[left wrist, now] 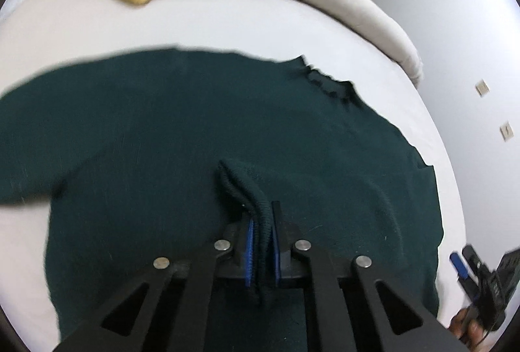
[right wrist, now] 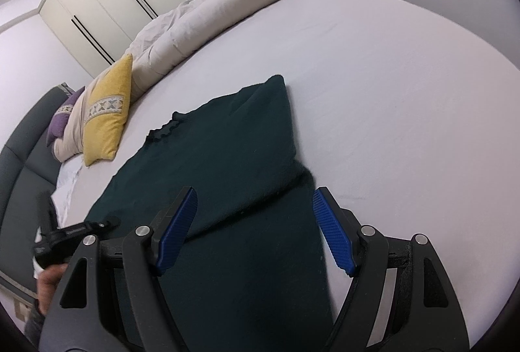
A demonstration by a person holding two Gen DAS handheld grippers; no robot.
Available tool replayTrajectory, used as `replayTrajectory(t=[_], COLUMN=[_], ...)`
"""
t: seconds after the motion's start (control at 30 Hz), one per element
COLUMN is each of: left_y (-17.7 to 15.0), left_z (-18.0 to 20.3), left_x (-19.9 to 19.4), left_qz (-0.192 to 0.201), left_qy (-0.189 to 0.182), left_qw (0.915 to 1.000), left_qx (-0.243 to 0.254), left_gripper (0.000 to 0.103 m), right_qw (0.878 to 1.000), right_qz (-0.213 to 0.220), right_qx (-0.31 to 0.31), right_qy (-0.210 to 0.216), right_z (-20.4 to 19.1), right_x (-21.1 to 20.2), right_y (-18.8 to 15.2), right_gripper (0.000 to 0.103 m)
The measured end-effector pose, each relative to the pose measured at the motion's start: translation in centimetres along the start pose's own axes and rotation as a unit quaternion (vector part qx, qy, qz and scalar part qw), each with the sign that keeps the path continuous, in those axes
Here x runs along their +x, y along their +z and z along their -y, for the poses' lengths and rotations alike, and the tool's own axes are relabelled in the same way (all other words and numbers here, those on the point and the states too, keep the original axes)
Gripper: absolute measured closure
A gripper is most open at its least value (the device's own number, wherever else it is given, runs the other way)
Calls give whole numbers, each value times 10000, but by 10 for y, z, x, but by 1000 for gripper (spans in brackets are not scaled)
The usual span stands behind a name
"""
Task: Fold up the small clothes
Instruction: 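Grasp the other sweater sleeve with the left gripper, then fold the held sleeve across the sweater body with the left gripper, release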
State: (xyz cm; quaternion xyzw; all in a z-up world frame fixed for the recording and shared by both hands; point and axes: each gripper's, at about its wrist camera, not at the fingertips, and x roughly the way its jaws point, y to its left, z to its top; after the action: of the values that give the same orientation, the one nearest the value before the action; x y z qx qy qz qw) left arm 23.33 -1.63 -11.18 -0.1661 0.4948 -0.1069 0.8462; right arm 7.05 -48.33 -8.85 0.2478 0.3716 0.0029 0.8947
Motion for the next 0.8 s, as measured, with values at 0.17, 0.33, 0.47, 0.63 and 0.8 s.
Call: replayTrajectory(t=[0.17,0.33,0.47,0.63,0.8], left_y=[26,43,57,52,50], left_z=[27,51,35,-19,-27], left_x=[-26,-66,-42,34,35], left_qz=[656,1929,2029,726,709], left_qy=[-173,-517,-117,328,185], left_qw=[9961,9721,9708,9949,9964], left_qx=[566,1232,1278,614,421], left_gripper=[94,94,94,94,94], right_qw=[9991,9978,9960,9935,9922], right_qz=[50,-134,-594,-600,-574], right_qx=[-275,-388,-152,-493,-535], right_qy=[-307,-520,-656,-832,-964], right_z=[-7,-11,-2,-7,-4], right_x=[17,60,111,137,147], right_y=[24,66,90,95,101], right_gripper=[30,30,31,44,96])
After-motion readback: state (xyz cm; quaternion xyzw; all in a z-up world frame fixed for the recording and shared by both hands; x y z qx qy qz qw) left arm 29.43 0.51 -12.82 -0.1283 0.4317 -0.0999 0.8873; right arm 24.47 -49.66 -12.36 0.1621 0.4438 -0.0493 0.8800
